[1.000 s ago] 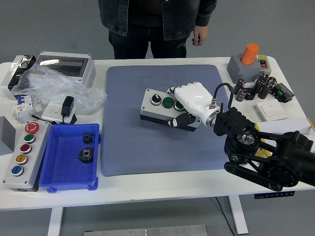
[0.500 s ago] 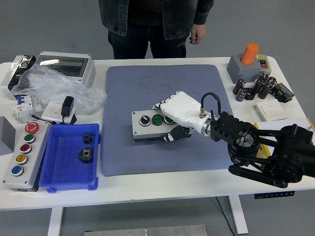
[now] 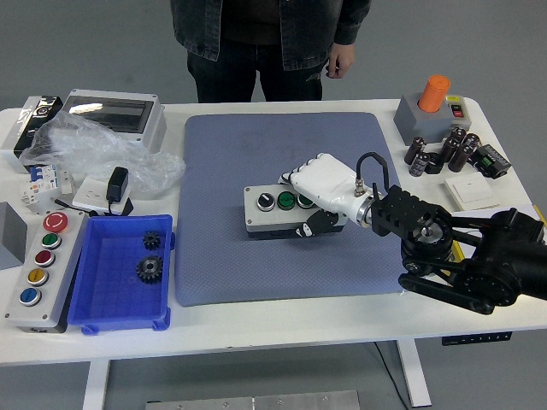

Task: Pick up the button,place it on the desk,press the button,press the button

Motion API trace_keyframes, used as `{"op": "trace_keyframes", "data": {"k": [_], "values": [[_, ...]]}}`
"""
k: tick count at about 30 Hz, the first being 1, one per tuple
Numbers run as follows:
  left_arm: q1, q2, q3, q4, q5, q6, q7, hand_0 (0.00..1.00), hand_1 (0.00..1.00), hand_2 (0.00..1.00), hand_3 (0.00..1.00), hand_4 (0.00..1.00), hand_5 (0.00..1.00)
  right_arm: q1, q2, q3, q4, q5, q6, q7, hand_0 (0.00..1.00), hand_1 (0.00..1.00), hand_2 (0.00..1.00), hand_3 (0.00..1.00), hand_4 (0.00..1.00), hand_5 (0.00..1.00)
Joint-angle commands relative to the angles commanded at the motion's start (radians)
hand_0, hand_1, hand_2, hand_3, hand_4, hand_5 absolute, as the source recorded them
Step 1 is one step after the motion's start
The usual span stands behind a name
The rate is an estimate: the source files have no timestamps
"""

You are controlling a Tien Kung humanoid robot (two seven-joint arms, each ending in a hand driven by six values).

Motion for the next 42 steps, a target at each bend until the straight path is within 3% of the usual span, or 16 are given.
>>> {"op": "trace_keyframes", "data": {"k": [19, 20, 25, 26, 31, 32, 42], "values": [[-0.001, 0.000, 0.001, -0.001, 0.001, 0.009, -0.011, 0.678, 0.711, 0.651, 0.655, 0.625, 0.395, -0.006, 0.014, 0.004, -0.044, 0.041, 0.028, 0.005, 0.437, 0.570, 0.463, 0.336, 0.600, 0.087], [-0.001, 0.000, 0.001, -0.001, 0.000, 0.010, -0.012, 0.676, 0.711, 0.650, 0.654, 0.625, 0.395, -0.006, 0.015, 0.004, -0.046, 0.044, 0.030, 0.005, 0.482, 0.603, 0.560, 0.339, 0.615, 0.089], [-0.001, 0.000, 0.001, -0.001, 0.000, 0.013, -0.016, 0.676, 0.711, 0.650, 0.654, 0.625, 0.395, -0.007, 0.017, 0.004, -0.049, 0.045, 0.036, 0.005, 0.482, 0.603, 0.560, 0.339, 0.615, 0.089], [-0.001, 0.000, 0.001, -0.001, 0.000, 0.013, -0.016, 0.675, 0.711, 0.648, 0.653, 0.625, 0.393, -0.007, 0.017, 0.003, -0.050, 0.046, 0.038, 0.005, 0.588, 0.638, 0.638, 0.503, 0.727, 0.130], [-0.002, 0.001, 0.002, -0.001, -0.002, 0.015, -0.017, 0.675, 0.711, 0.648, 0.653, 0.625, 0.393, -0.006, 0.018, 0.003, -0.049, 0.044, 0.044, 0.004, 0.588, 0.638, 0.638, 0.503, 0.727, 0.130], [-0.002, 0.001, 0.002, -0.001, -0.002, 0.015, -0.018, 0.675, 0.710, 0.647, 0.652, 0.624, 0.391, -0.006, 0.018, 0.003, -0.049, 0.043, 0.045, 0.004, 0.639, 0.657, 0.648, 0.654, 0.761, 0.190], [-0.002, 0.000, 0.004, 0.000, -0.004, 0.015, -0.020, 0.675, 0.709, 0.644, 0.650, 0.622, 0.388, -0.007, 0.019, 0.012, -0.049, 0.039, 0.073, 0.001, 0.676, 0.671, 0.666, 0.674, 0.777, 0.195]]}}
